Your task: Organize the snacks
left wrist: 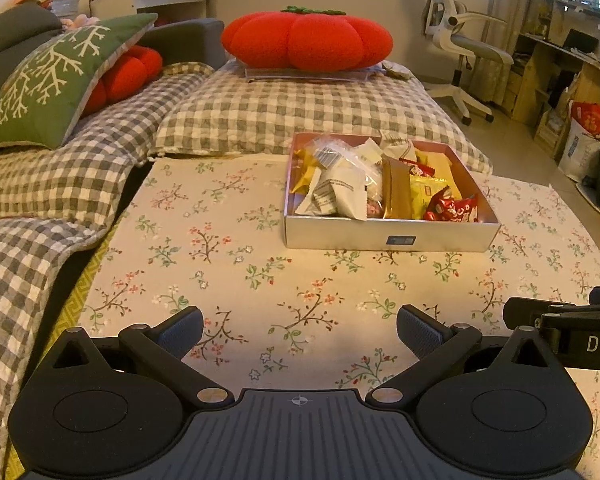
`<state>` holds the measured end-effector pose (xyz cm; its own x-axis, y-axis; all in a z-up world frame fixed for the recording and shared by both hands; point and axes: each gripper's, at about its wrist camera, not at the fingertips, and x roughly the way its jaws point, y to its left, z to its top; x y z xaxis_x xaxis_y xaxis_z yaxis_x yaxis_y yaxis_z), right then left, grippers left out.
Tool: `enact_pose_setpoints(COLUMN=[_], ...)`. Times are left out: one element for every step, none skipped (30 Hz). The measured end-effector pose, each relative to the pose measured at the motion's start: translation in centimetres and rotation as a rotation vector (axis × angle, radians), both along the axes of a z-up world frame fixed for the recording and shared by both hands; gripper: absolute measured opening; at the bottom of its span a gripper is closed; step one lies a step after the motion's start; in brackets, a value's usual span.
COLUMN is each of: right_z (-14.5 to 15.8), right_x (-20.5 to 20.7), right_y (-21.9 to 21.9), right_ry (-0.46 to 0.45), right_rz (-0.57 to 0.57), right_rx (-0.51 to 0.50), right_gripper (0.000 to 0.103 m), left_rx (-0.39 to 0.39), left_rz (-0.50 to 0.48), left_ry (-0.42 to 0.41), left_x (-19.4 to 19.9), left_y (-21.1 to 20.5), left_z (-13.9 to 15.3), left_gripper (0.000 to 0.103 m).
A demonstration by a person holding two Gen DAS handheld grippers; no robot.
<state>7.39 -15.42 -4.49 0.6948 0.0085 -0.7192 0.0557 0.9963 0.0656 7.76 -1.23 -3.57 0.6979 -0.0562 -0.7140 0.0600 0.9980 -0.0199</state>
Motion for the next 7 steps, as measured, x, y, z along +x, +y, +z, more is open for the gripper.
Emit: enact_pose_setpoints(right_z=[0.00, -0.01, -0.01, -0.01, -0.06, -0.09, -0.13], right_x=[0.00, -0.01, 0.00, 0.02, 0.00, -0.01, -0.01], right_y=[0.00, 0.01, 0.00, 0.00, -0.03, -0.06, -0.12], right_ry=[0.000, 0.000, 0.000, 0.000, 0.001, 0.001, 0.002], right_rz=[0.000, 0.001, 0.001, 0.001, 0.000, 0.001, 0.002], right_rx=[0.000, 0.000, -0.001, -0.001, -0.002, -0.002, -0.003], right_gripper=[0.102, 0.102, 0.102, 0.102, 0.102, 0.102, 0.102], left_rx=[0.000, -0.001, -0.001, -0.002, -0.001, 0.000, -0.001], left_rz=[0.000, 0.000, 0.000, 0.002, 0.003, 0.003, 0.003], left_ry=[0.000, 0.001, 0.001, 0.002, 0.003, 0.003, 0.003], left_x=[0.00, 0.00, 0.00, 0.01, 0.01, 0.02, 0.02], left_y=[0.00, -0.01, -0.02, -0.04, -0.02, 0.00, 0.00], left_z=[0.00, -0.01, -0.01, 0.00, 0.01, 0.03, 0.03], left_gripper=[0.103, 0.103, 0.103, 0.103, 0.103, 0.103, 0.103])
